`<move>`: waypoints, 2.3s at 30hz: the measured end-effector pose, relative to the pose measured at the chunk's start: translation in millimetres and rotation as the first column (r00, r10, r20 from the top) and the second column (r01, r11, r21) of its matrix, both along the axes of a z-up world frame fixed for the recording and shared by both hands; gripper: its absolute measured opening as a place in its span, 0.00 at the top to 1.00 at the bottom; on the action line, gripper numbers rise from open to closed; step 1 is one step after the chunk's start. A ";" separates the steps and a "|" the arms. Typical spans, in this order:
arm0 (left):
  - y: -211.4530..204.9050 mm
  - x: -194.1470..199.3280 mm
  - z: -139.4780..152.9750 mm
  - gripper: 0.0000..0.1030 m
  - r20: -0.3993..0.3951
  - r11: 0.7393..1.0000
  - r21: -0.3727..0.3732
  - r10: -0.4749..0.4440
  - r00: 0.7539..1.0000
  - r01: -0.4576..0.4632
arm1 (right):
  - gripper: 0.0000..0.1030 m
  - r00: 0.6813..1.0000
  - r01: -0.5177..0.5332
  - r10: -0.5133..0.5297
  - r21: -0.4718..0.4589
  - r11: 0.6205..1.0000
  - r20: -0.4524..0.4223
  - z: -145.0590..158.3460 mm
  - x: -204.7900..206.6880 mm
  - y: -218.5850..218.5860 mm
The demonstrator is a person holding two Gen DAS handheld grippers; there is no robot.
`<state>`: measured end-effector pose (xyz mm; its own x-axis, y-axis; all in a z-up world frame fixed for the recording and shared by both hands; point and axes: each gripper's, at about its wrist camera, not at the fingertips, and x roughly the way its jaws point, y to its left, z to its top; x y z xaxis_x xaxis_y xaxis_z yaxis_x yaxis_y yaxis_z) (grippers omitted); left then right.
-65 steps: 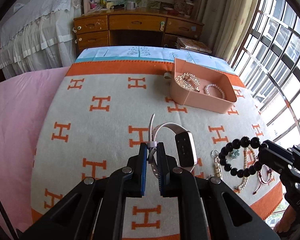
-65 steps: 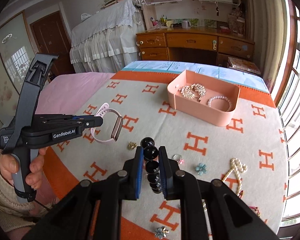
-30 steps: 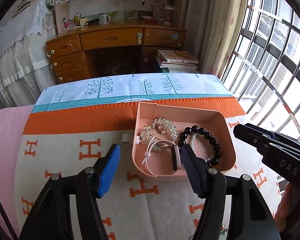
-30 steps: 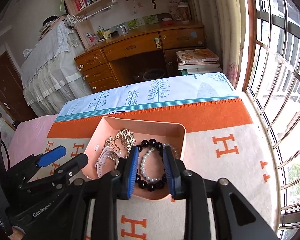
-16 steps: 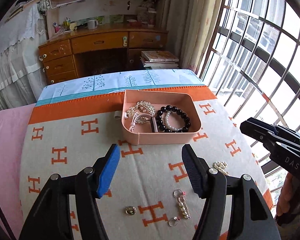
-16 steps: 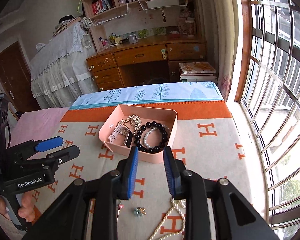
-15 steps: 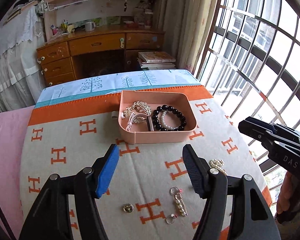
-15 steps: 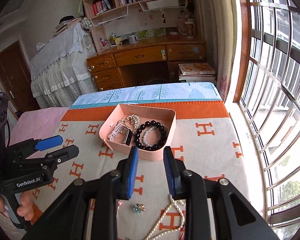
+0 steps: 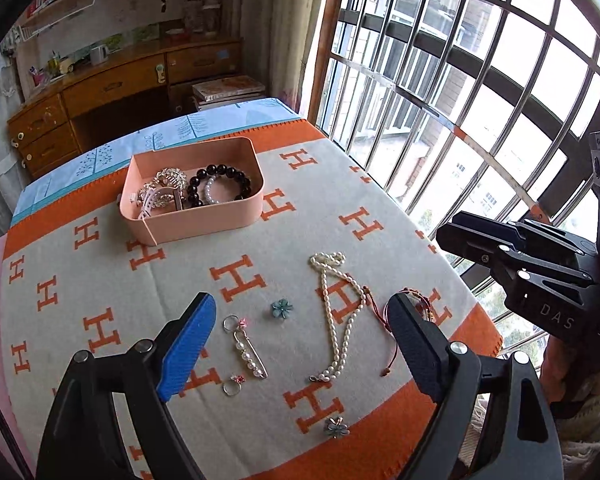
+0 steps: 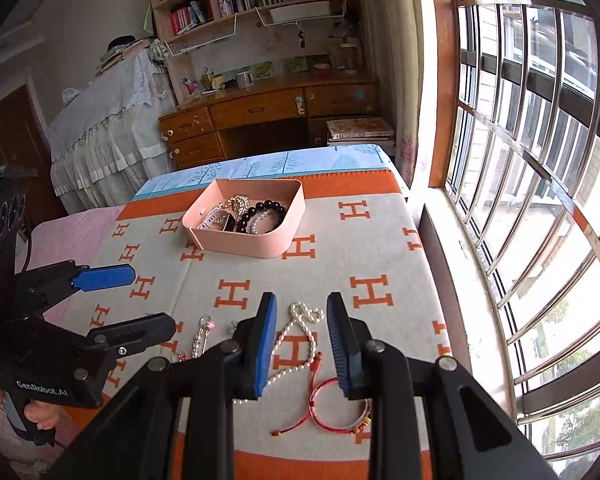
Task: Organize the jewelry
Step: 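Move both open tools toward the pearl necklace and red string bracelet, then grasp the pearl necklace with the left tool while the right tool grasps the red string bracelet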
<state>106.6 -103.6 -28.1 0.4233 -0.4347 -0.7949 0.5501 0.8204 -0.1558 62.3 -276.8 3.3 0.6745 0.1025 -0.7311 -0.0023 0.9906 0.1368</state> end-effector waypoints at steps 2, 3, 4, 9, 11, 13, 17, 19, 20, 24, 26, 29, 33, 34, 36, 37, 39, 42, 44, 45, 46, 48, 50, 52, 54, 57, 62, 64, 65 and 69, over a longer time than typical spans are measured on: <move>-4.6 -3.5 -9.5 0.16 -0.024 1.000 0.006 -0.016 1.000 0.016 | 0.75 1.000 0.018 -0.018 0.000 1.000 -0.013 -8.6 -6.4 -7.2; -6.7 -4.5 -14.8 0.16 -0.037 1.000 0.011 -0.024 0.999 0.025 | 0.75 0.999 0.025 -0.025 0.005 1.000 -0.023 -13.3 -8.5 -10.8; -8.6 -5.6 -20.5 0.16 -0.048 0.999 0.018 -0.031 0.998 0.032 | 0.75 0.999 0.031 -0.030 0.013 0.999 -0.034 -18.6 -12.0 -14.4; -15.3 -10.3 -52.0 0.16 -0.125 0.997 0.052 -0.056 0.991 0.063 | 0.75 0.994 0.062 -0.055 0.075 0.995 -0.091 -46.5 -18.4 -31.2; -18.4 -12.0 -62.1 0.16 -0.152 0.995 0.064 -0.065 0.986 0.075 | 0.75 0.992 0.074 -0.063 0.096 0.993 -0.113 -56.4 -19.0 -36.6; -22.3 -14.5 -69.4 0.17 -0.165 0.993 0.077 -0.074 0.983 0.088 | 0.75 0.988 0.080 -0.065 0.108 0.991 -0.137 -65.1 -19.0 -40.8; -31.0 -17.0 -79.1 0.20 -0.185 0.989 0.101 -0.087 0.979 0.107 | 0.75 0.985 0.091 -0.070 0.130 0.987 -0.157 -73.5 -16.5 -47.9; -36.6 -14.2 -79.6 0.22 -0.192 0.989 0.103 -0.085 0.978 0.106 | 0.75 0.984 0.094 -0.072 0.137 0.986 -0.162 -76.9 -15.4 -50.6; -39.6 -11.2 -78.0 0.23 -0.191 0.990 0.101 -0.080 0.978 0.100 | 0.75 0.983 0.098 -0.074 0.139 0.985 -0.165 -78.7 -15.2 -52.0; -54.5 12.9 -62.4 0.31 -0.167 0.993 0.096 -0.052 0.985 0.069 | 0.75 0.978 0.109 -0.077 0.160 0.981 -0.193 -87.8 -11.5 -58.0; -62.6 29.0 -55.4 0.34 -0.170 0.994 0.087 -0.043 0.984 0.058 | 0.75 0.976 0.111 -0.076 0.166 0.980 -0.207 -92.0 -9.8 -60.1; -76.2 53.8 -51.0 0.38 -0.185 0.995 0.091 -0.022 0.983 0.039 | 0.75 0.972 0.110 -0.071 0.170 0.979 -0.223 -96.7 -8.9 -61.7; -88.3 82.8 -60.4 0.53 -0.259 0.995 0.098 0.018 0.966 0.008 | 0.75 0.971 0.108 -0.066 0.172 0.979 -0.230 -97.0 -8.7 -64.4; -89.9 88.4 -64.8 0.56 -0.281 0.995 0.101 0.026 0.959 0.003 | 0.75 0.970 0.107 -0.066 0.171 0.979 -0.233 -96.8 -9.0 -65.3; -93.4 94.5 -73.7 0.57 -0.317 0.993 0.116 0.037 0.948 -0.001 | 0.75 0.969 0.109 -0.067 0.168 0.980 -0.239 -97.3 -9.1 -67.9; -94.6 95.6 -77.7 0.58 -0.329 0.992 0.124 0.039 0.944 0.003 | 0.75 0.968 0.112 -0.069 0.168 0.979 -0.242 -97.0 -8.7 -68.4; -97.0 96.2 -83.1 0.58 -0.342 0.990 0.137 0.039 0.939 0.009 | 0.75 0.966 0.118 -0.073 0.172 0.978 -0.247 -97.9 -8.3 -71.5; -100.8 94.8 -87.2 0.58 -0.351 0.988 0.154 0.038 0.936 0.017 | 0.75 0.965 0.122 -0.075 0.178 0.976 -0.252 -99.3 -7.8 -73.9; -103.6 93.4 -88.9 0.61 -0.355 0.984 0.175 0.046 0.934 0.018 | 0.75 0.964 0.123 -0.074 0.179 0.976 -0.257 -100.7 -7.2 -74.2; -105.2 94.2 -90.6 0.63 -0.360 0.982 0.186 0.052 0.932 0.017 | 0.75 0.963 0.122 -0.072 0.181 0.976 -0.259 -101.2 -7.0 -74.1; -107.2 95.2 -92.8 0.66 -0.369 0.981 0.194 0.057 0.928 0.017 | 0.75 0.963 0.121 -0.071 0.182 0.976 -0.260 -101.5 -6.9 -73.4; -108.3 95.5 -97.0 0.68 -0.380 0.978 0.206 0.069 0.922 0.012 | 0.75 0.963 0.118 -0.069 0.181 0.976 -0.260 -101.7 -6.4 -72.9; -112.0 95.6 -96.4 0.68 -0.384 0.976 0.215 0.068 0.921 0.018 | 0.75 0.963 0.117 -0.068 0.181 0.976 -0.259 -101.5 -6.5 -72.7; -115.6 94.9 -96.0 0.68 -0.381 0.973 0.230 0.073 0.922 0.018 | 0.75 0.964 0.119 -0.070 0.181 0.976 -0.257 -101.3 -7.2 -72.6; -122.4 93.6 -96.5 0.69 -0.368 0.967 0.255 0.072 0.927 0.026 | 0.75 0.964 0.119 -0.071 0.180 0.976 -0.257 -101.1 -7.3 -72.7; -131.0 91.7 -97.6 0.81 -0.362 0.960 0.275 0.054 0.931 0.051 | 0.75 0.963 0.122 -0.072 0.181 0.976 -0.260 -101.8 -7.1 -73.2; -145.9 87.3 -98.1 0.97 -0.336 0.947 0.313 0.038 0.941 0.074 | 0.75 0.963 0.127 -0.077 0.183 0.975 -0.258 -101.1 -8.0 -75.7; -141.7 88.2 -97.2 0.97 -0.345 0.957 0.283 0.048 0.938 0.055 | 0.75 0.964 0.127 -0.077 0.184 0.975 -0.255 -99.9 -8.7 -76.6; -138.9 89.0 -96.0 0.97 -0.344 0.961 0.272 0.061 0.937 0.038 | 0.75 0.964 0.126 -0.077 0.186 0.974 -0.253 -99.2 -9.0 -77.2; -117.8 82.0 -83.1 0.97 -0.332 0.978 0.207 0.080 0.940 -0.010 | 0.75 0.965 0.131 -0.079 0.202 0.971 -0.250 -97.0 -10.1 -81.1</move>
<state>188.6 -221.4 -111.2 0.1307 -0.2392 -0.9621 0.4552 0.8766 -0.1561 52.2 -357.9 -93.6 0.4985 0.2131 -0.8403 0.1591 0.9304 0.3303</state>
